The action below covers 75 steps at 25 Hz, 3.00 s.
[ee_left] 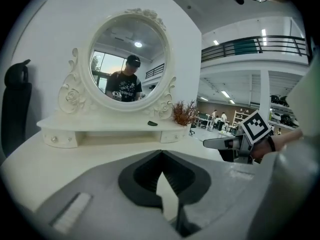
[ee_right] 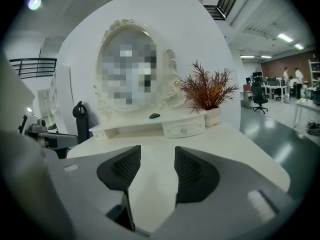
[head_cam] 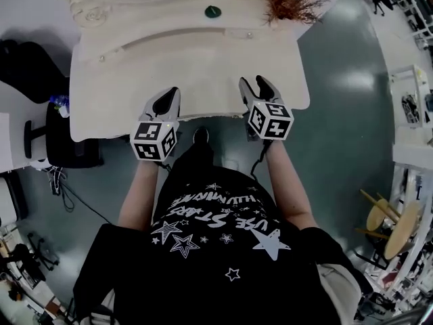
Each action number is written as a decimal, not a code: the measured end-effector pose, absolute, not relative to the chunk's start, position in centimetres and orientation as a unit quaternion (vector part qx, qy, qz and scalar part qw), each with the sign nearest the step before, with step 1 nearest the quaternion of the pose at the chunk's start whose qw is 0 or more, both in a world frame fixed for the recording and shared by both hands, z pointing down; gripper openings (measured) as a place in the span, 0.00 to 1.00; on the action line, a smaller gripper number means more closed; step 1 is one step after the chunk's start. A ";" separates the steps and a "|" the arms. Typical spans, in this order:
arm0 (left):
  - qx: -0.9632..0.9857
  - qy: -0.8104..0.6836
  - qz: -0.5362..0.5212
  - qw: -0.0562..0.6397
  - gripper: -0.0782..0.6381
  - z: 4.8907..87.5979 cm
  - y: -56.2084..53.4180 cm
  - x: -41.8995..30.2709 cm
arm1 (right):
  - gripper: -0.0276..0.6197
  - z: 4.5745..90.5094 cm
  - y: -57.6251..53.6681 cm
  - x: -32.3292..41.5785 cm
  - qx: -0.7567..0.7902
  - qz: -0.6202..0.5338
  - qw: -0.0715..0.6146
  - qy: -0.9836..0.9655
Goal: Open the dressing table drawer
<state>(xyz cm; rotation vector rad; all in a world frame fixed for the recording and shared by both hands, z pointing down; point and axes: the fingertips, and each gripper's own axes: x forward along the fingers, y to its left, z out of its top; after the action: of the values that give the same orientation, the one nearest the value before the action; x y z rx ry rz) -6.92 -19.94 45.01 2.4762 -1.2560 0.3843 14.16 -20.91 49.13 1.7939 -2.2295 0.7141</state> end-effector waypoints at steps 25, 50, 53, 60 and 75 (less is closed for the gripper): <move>0.893 -0.359 0.169 0.212 0.11 49.3 -35.7 -3.9 | 0.38 55.7 -37.5 19.0 0.681 0.243 0.202 -0.660; 0.882 -0.379 0.172 0.220 0.11 50.0 -35.0 -4.7 | 0.24 56.6 -38.0 19.3 0.685 0.239 0.220 -0.652; 0.880 -0.385 0.173 0.217 0.11 49.7 -34.1 -4.8 | 0.24 56.6 -37.8 19.1 0.685 0.242 0.216 -0.652; 0.874 -0.401 0.171 0.216 0.11 49.3 -32.8 -5.1 | 0.23 56.6 -37.3 19.3 0.683 0.247 0.215 -0.653; 0.869 -0.416 0.163 0.214 0.11 48.8 -32.1 -5.5 | 0.23 56.7 -37.0 19.1 0.672 0.241 0.227 -0.663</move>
<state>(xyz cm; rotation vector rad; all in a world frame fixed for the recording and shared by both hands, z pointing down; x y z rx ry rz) -5.53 -32.13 48.81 2.4110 -1.1538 0.4531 19.11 -37.03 56.66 1.8514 -1.8262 0.6655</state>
